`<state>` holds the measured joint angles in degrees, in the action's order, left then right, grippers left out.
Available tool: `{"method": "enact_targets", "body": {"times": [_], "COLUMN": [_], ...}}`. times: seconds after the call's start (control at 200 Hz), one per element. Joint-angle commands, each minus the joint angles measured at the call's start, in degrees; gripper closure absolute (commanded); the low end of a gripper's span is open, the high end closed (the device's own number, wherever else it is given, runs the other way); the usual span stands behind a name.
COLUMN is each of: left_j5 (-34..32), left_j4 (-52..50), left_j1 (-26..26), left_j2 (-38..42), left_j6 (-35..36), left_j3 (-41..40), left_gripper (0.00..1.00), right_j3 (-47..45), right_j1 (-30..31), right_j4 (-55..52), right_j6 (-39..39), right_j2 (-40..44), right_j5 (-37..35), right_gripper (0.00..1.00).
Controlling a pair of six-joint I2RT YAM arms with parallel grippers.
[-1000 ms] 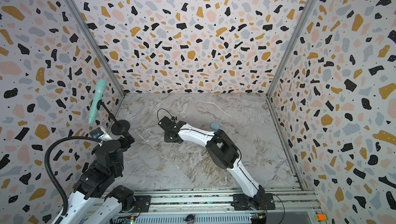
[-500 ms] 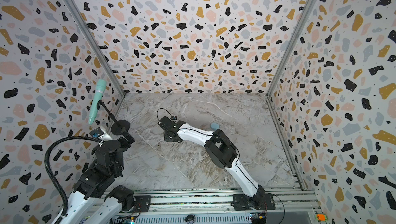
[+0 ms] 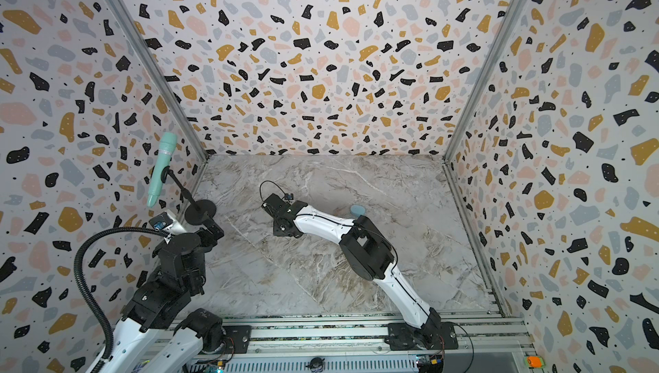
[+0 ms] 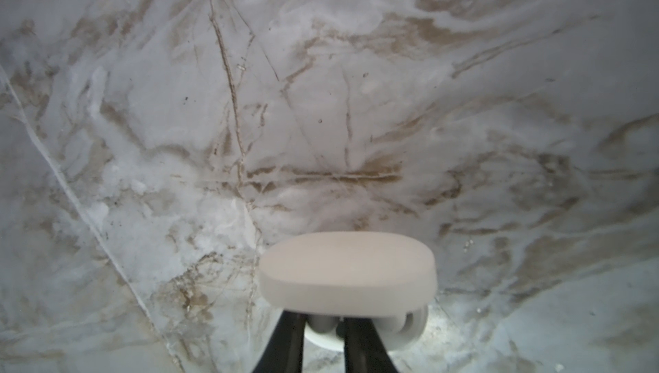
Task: Insert wireless bluetooth earbuds into charging case
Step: Insert the wireless bluetooth earbud into the charging case, then close the charging case at the center of the table.
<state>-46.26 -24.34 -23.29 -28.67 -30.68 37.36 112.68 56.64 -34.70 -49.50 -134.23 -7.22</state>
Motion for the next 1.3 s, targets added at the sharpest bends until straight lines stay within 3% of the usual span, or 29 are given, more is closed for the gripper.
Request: {"method": "enact_targets", "body": {"times": [0.0,0.556,0.771,0.876,0.926,0.941,0.951,0.961,0.966,0.981,1.116,1.291], "left_j5": [0.1,-0.1,-0.1,0.1,0.1,0.1,0.2,0.2,0.2,0.2,1.7,5.1], "left_j4": [1.6,1.6,1.6,1.8,1.7,1.7,1.7,1.7,1.7,1.8,2.3,3.1], "left_j1": [0.4,0.4,0.4,0.4,0.4,0.4,0.4,0.4,0.4,0.4,0.4,0.4], "left_j2": [0.3,0.4,0.3,0.1,-0.2,-0.3,-0.3,-0.4,-0.4,-0.5,-1.4,-4.0], "left_j6": [0.5,0.5,0.5,0.6,0.6,0.6,0.6,0.6,0.6,0.7,1.2,2.3], "left_j3": [-0.6,-0.7,-0.6,-0.6,-0.6,-0.5,-0.6,-0.6,-0.6,-0.6,-0.9,-0.8], "left_gripper": [0.0,0.0,0.0,0.0,0.0,0.0,0.0,0.0,0.0,0.0,0.0,0.0], "right_j3": [1.7,1.2,-0.4,-1.9,-3.0,-3.4,-3.9,-4.0,-4.3,-4.6,-8.7,-16.7], "right_j1": [0.3,0.3,0.2,0.1,-0.2,-0.2,-0.3,-0.4,-0.5,-0.7,-3.9,-11.2], "right_j4": [-2.3,0.4,3.1,4.9,6.4,6.9,7.5,7.8,8.2,8.7,13.7,24.2], "right_j6": [0.4,1.0,1.0,1.5,2.1,2.4,2.7,2.9,3.1,3.5,8.1,13.0], "right_j2": [-0.1,5.0,8.2,11.0,12.5,13.2,13.8,13.9,14.2,14.6,18.4,20.5], "right_j5": [0.0,2.3,4.9,5.7,6.0,6.3,6.7,6.8,7.2,7.5,13.2,30.5], "right_gripper": [0.75,0.68,0.59,0.49,0.3,0.23,0.12,0.1,0.03,0.0,0.01,0.01]}}
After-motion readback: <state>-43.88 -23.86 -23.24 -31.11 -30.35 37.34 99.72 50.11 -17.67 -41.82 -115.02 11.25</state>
